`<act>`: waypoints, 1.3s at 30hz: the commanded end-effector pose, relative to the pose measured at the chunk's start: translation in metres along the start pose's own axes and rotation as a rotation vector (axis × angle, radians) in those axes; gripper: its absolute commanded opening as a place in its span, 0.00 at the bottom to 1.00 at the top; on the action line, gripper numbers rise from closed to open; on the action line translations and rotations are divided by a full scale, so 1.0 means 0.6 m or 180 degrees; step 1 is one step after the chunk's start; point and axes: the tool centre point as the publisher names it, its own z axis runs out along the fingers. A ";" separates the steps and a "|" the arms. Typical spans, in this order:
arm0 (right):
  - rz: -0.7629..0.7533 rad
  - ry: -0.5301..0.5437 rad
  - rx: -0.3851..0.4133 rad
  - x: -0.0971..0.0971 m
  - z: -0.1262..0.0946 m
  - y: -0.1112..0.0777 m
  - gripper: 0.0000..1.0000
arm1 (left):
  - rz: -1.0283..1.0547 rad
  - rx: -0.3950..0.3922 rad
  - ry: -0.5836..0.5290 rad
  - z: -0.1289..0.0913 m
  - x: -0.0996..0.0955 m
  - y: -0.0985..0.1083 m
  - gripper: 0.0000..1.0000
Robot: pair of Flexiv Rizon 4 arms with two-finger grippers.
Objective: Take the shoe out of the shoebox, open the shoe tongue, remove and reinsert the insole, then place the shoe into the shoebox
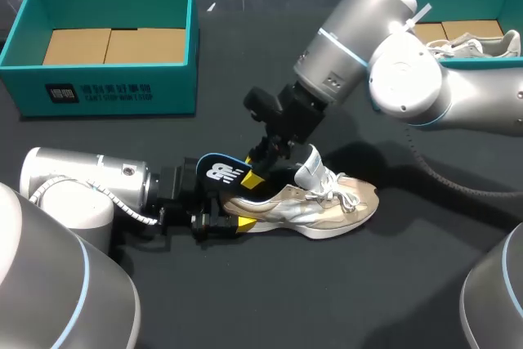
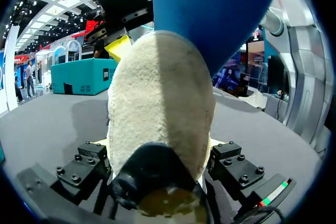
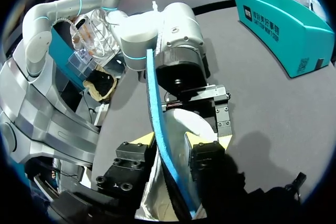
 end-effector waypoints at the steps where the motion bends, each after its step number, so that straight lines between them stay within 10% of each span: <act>1: -0.0010 -0.0017 0.0004 0.002 0.006 0.002 0.00 | 0.0001 0.0001 -0.0004 0.002 0.000 0.002 0.00; 20: -0.1073 -0.0376 -0.0070 0.042 -0.048 0.099 0.00 | 0.0001 0.0001 -0.0004 0.002 0.000 0.002 0.00; 34: -0.1073 -0.0376 -0.0070 0.042 -0.048 0.099 0.00 | 0.0001 0.0001 -0.0004 0.002 0.000 0.002 0.00; 39: -0.1176 -0.0583 -0.0519 0.065 -0.114 0.142 0.00 | 0.0001 0.0001 -0.0004 0.002 0.000 0.002 0.00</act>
